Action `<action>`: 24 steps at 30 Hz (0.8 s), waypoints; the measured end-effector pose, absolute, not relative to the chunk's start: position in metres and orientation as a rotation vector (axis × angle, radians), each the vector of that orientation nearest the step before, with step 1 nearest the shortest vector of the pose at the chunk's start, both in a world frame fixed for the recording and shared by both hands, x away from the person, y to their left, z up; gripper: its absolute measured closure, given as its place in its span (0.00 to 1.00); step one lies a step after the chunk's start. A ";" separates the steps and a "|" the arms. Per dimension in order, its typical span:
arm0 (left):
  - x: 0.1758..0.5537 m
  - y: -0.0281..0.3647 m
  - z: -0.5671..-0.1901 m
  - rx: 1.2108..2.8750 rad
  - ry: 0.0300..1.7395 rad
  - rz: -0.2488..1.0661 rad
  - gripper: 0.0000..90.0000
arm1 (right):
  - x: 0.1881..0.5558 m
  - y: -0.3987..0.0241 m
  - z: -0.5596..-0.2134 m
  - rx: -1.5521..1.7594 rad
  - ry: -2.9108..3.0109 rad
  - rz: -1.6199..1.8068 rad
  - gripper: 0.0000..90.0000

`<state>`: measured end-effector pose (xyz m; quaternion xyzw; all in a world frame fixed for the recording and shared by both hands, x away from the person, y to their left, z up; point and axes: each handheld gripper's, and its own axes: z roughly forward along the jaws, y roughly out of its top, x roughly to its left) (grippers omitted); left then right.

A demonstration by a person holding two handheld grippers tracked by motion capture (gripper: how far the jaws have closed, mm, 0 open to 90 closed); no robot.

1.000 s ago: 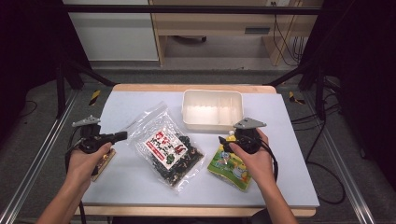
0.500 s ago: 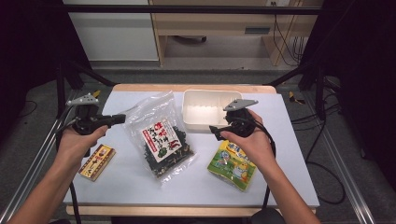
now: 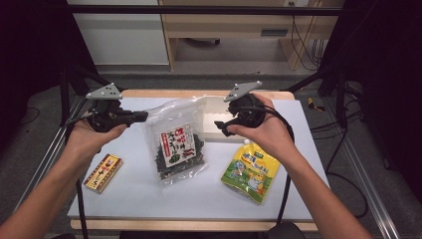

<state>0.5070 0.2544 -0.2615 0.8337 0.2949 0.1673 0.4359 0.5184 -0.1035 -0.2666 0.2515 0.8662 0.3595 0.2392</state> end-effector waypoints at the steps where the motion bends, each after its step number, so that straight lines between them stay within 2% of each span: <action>1: 0.507 0.250 -0.259 2.084 0.717 0.420 0.99 | 0.518 -0.103 -0.265 0.675 2.376 0.984 0.22; 24: 0.496 0.210 -0.235 2.176 0.457 0.433 0.99 | 0.526 -0.075 -0.249 0.374 2.490 0.921 0.22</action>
